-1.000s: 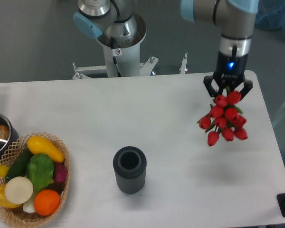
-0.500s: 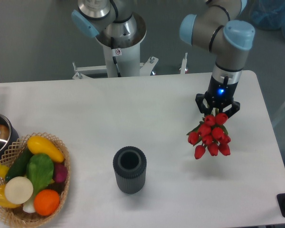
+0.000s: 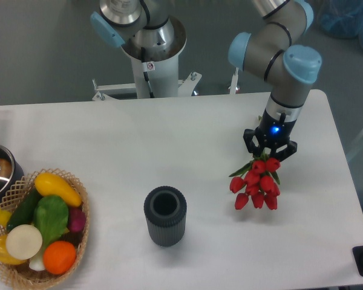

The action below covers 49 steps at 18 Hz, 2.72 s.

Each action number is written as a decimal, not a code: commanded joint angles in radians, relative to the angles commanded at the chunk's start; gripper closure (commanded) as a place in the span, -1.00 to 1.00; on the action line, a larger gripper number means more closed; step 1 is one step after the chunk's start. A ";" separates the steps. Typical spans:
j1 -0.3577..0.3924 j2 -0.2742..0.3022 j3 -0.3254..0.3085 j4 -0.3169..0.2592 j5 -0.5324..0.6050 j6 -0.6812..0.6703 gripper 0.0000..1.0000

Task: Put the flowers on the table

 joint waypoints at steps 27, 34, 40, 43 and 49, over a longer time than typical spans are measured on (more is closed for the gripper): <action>0.100 0.129 0.112 0.002 0.031 -0.015 -1.00; 0.135 0.208 0.106 -0.018 0.179 0.159 -1.00; 0.221 0.291 0.091 -0.142 0.233 0.355 -1.00; 0.279 0.327 0.091 -0.202 0.232 0.497 -1.00; 0.307 0.340 0.094 -0.213 0.224 0.528 -1.00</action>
